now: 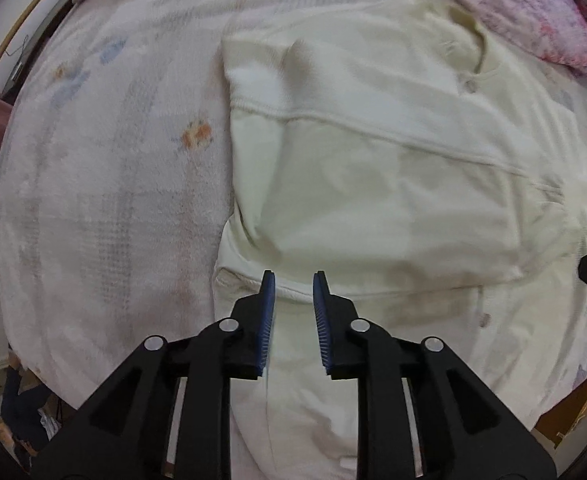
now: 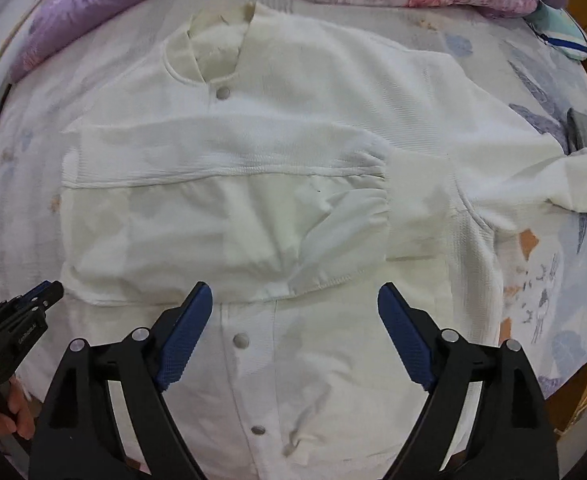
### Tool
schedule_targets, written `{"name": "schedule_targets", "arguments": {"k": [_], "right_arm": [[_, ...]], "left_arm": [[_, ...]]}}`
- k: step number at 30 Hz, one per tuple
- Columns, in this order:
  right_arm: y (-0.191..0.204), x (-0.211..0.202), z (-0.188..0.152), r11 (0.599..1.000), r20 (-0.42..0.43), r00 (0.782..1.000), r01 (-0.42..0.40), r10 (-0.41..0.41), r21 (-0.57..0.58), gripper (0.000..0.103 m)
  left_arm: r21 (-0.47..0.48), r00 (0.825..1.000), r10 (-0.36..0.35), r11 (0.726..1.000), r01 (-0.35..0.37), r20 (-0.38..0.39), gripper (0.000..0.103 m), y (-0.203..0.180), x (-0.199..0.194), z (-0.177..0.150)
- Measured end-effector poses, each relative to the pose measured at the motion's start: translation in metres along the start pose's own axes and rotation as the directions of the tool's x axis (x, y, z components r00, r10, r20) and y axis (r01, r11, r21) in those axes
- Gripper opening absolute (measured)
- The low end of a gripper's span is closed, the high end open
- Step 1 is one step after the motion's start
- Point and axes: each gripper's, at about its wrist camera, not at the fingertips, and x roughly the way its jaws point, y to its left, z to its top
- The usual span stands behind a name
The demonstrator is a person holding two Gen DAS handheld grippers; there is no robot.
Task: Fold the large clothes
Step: 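Open both grippers and lift them away from the jacket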
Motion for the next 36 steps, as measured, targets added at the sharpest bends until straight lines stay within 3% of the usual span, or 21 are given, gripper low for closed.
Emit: {"name": "schedule_targets", "arguments": {"k": [5, 11, 13, 14, 16, 20, 22, 24, 32, 36], "right_arm": [[0.006, -0.024, -0.011, 1.000, 0.042, 0.999, -0.006, 0.006, 0.002, 0.082], [-0.009, -0.094, -0.019, 0.999, 0.163, 0.986, -0.048, 0.043, 0.021, 0.082], [-0.013, -0.112, -0.021, 0.997, 0.186, 0.980, -0.072, 0.066, 0.029, 0.083], [-0.016, -0.124, -0.022, 0.996, 0.198, 0.977, -0.086, 0.079, 0.029, 0.088], [-0.020, -0.139, -0.025, 0.996, 0.216, 0.973, -0.088, 0.080, 0.024, 0.090], [-0.028, -0.170, -0.034, 0.995, 0.250, 0.963, -0.101, 0.099, -0.006, 0.092], [-0.031, -0.177, -0.041, 0.993, 0.265, 0.957, -0.113, 0.113, -0.015, 0.092], [-0.031, -0.179, -0.049, 0.995, 0.253, 0.962, -0.095, 0.100, -0.031, 0.092], [-0.039, -0.203, -0.096, 0.995, 0.288, 0.953, -0.101, 0.100, -0.010, 0.092], [-0.047, -0.218, -0.126, 0.995, 0.328, 0.942, -0.095, 0.076, 0.039, 0.092]], "left_arm": [[-0.008, 1.000, -0.010, 1.000, 0.010, 0.016, 0.024, -0.010, -0.036, -0.008], [-0.006, 0.999, -0.003, 1.000, 0.003, 0.049, 0.029, -0.018, -0.094, -0.021], [-0.018, 0.998, -0.005, 1.000, 0.006, 0.061, 0.035, -0.024, -0.116, -0.029], [-0.019, 0.998, -0.007, 1.000, 0.009, 0.068, 0.042, -0.027, -0.126, -0.032], [-0.018, 0.996, -0.027, 0.999, 0.028, 0.087, 0.043, -0.031, -0.145, -0.038], [-0.029, 0.991, 0.000, 1.000, 0.004, 0.133, 0.052, -0.043, -0.181, -0.054], [-0.039, 0.986, -0.005, 0.999, 0.012, 0.168, 0.057, -0.047, -0.202, -0.064], [-0.044, 0.979, -0.053, 0.997, 0.063, 0.197, 0.066, -0.050, -0.220, -0.074], [0.011, 0.948, -0.105, 0.994, 0.107, 0.299, 0.074, -0.061, -0.269, -0.115], [0.063, 0.937, -0.107, 0.994, 0.091, 0.334, 0.076, -0.065, -0.282, -0.137]]}}
